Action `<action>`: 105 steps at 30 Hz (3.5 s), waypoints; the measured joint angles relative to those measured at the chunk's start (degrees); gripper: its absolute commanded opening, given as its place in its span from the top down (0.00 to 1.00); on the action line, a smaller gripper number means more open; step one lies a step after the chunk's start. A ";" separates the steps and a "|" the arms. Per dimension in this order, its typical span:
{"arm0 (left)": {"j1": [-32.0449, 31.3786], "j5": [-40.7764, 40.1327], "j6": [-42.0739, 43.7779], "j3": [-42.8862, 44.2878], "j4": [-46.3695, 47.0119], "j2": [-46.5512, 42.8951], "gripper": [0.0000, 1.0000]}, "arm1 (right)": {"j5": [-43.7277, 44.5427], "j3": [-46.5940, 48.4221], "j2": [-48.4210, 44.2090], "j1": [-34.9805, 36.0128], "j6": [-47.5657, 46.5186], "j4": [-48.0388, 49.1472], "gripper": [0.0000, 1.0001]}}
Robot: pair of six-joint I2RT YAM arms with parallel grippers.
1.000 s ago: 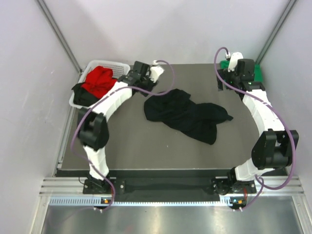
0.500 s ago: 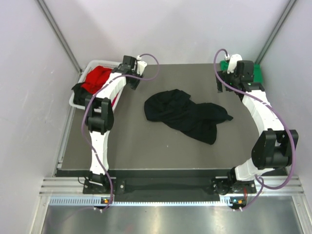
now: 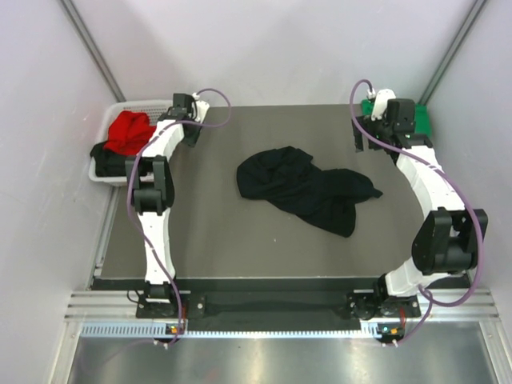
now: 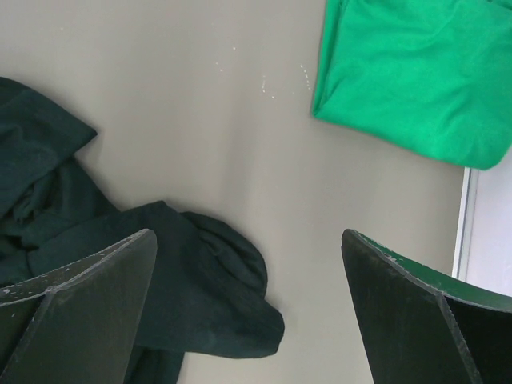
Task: Fold and stack the t-shirts
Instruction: Flatten the tshirt out
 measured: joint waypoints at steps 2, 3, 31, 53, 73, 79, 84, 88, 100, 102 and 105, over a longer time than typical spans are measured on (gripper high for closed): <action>0.37 -0.04 0.31 0.00 0.04 0.59 0.55 | -0.28 0.33 0.31 0.00 0.02 -0.07 0.00; 0.35 0.02 0.35 0.00 -0.02 0.76 0.54 | -0.33 0.42 0.33 0.00 0.02 -0.15 0.00; -13.51 10.32 -10.38 -23.06 5.33 -23.98 0.40 | -12.63 -31.06 -11.30 15.19 -41.83 -8.22 0.20; -13.51 0.66 -8.46 -23.39 6.71 -30.34 0.46 | -12.55 20.87 -9.64 21.68 -40.11 -12.41 1.00; -12.41 -5.20 -7.48 -21.22 8.94 -32.04 0.80 | -5.73 34.03 -1.79 29.35 -35.56 -5.81 1.00; -11.67 -5.25 -7.54 -22.56 9.40 -33.57 0.85 | -1.18 30.42 -5.33 30.12 -37.44 1.88 1.00; -11.08 -5.22 -7.65 -24.41 9.92 -34.60 0.87 | 1.31 14.01 -16.17 29.73 -40.70 0.15 1.00; -10.88 -5.18 -7.67 -26.38 10.25 -35.54 0.87 | 0.00 3.15 -22.80 29.70 -41.33 -9.84 0.95; -10.51 -4.31 -10.56 -27.52 10.25 -35.74 0.78 | -6.38 -0.35 -12.59 29.38 -36.39 -17.77 0.29; -9.70 -2.25 -13.49 -27.52 9.62 -35.74 0.77 | -8.35 4.74 -7.19 29.38 -34.95 -14.67 0.30; -6.88 3.19 -19.58 -28.98 9.16 -36.11 0.80 | -11.30 11.32 2.03 29.31 -32.61 -9.66 0.33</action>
